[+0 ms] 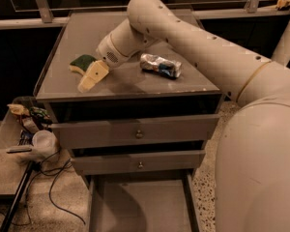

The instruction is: Place sponge into bottom drawer

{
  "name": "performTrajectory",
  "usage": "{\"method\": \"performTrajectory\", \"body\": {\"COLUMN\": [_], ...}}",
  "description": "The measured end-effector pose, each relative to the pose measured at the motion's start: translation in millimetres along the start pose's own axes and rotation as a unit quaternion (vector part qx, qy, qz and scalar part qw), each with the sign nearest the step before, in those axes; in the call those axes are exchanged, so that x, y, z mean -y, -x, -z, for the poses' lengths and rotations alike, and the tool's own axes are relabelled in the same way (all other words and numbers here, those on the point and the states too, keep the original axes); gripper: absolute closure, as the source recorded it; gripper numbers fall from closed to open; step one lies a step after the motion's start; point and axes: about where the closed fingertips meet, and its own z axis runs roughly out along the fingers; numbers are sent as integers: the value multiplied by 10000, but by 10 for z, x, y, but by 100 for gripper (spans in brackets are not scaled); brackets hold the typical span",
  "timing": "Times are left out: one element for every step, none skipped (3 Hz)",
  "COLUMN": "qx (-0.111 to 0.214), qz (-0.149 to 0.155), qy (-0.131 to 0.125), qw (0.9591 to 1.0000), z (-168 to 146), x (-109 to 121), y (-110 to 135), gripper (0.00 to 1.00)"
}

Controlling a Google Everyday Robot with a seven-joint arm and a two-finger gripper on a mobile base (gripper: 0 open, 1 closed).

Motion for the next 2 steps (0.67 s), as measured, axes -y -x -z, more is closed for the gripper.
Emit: {"method": "performTrajectory", "body": {"qx": [-48, -51], "qz": [-143, -151], "qy": [118, 126], "qw": [9998, 9998], "z": [-183, -195], "x": [7, 7], "y": [-73, -78], "gripper": [0, 0]}}
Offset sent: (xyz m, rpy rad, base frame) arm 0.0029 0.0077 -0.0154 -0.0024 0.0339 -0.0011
